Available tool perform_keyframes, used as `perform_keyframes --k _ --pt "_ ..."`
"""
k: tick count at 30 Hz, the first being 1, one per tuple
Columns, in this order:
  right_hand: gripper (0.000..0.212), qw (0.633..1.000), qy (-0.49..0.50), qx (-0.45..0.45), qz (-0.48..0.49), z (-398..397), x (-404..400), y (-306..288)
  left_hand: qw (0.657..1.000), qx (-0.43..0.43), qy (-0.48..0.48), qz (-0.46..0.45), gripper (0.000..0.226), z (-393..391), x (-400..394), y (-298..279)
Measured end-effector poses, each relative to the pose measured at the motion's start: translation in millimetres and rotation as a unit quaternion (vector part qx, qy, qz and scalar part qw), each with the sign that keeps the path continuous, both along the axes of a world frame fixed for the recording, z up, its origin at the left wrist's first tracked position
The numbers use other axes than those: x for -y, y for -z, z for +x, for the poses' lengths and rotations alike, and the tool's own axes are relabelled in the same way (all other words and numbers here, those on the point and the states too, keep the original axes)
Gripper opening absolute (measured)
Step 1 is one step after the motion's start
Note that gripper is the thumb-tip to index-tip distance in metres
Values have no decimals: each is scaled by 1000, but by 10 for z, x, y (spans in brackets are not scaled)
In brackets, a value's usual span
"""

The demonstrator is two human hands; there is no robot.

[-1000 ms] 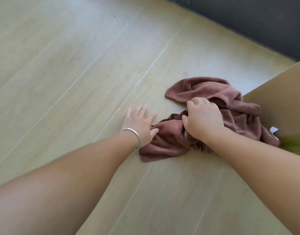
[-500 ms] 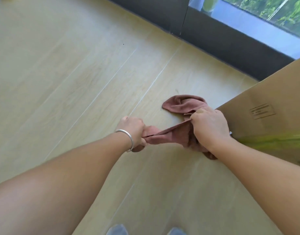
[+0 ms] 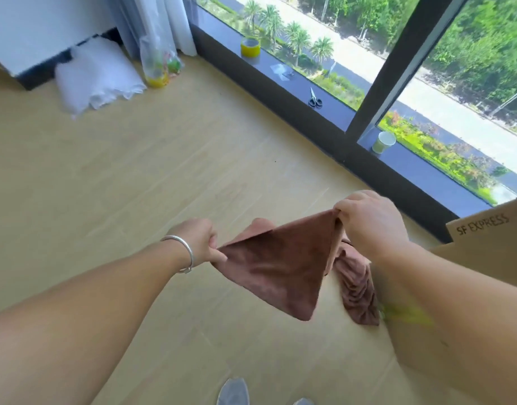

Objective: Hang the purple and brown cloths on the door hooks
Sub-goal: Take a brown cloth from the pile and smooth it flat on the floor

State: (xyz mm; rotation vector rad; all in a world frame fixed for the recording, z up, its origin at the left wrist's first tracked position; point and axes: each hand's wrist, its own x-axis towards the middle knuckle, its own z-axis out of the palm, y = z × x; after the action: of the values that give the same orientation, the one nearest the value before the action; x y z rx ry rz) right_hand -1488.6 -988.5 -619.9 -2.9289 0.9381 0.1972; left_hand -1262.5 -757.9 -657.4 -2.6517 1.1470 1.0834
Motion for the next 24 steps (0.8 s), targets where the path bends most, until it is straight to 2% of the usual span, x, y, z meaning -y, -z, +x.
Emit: perform_keyframes --k 6,8,10,13,17,19,21,24 --pt "24 996 -70 61 19 958 -464 -446 985 39 -168 -10 23 606 -967 -682" --pt "25 993 -85 83 25 1227 -639 -496 976 22 -218 -14 23 675 -1347 -796" --pt "33 994 -89 54 15 1414 -818 -461 963 -16 -270 -5 28 620 -1708 -820" --pt "45 995 -97 -19 19 1534 -1158 -327 937 -50 -345 22 41 321 -2136 -660" --pt "40 981 -171 -71 65 1418 -1669 7 899 -69 -425 83 41 -383 -2558 -178" --pt "40 969 -215 -101 67 1255 -1890 257 893 -62 -430 121 27 -780 -2756 73" --pt "40 959 -246 -121 74 1048 -2085 544 899 -36 -408 156 49 -1140 -2935 329" --pt "39 944 -276 -155 96 693 -2325 943 908 -6 -385 163 52 -1577 -3096 625"
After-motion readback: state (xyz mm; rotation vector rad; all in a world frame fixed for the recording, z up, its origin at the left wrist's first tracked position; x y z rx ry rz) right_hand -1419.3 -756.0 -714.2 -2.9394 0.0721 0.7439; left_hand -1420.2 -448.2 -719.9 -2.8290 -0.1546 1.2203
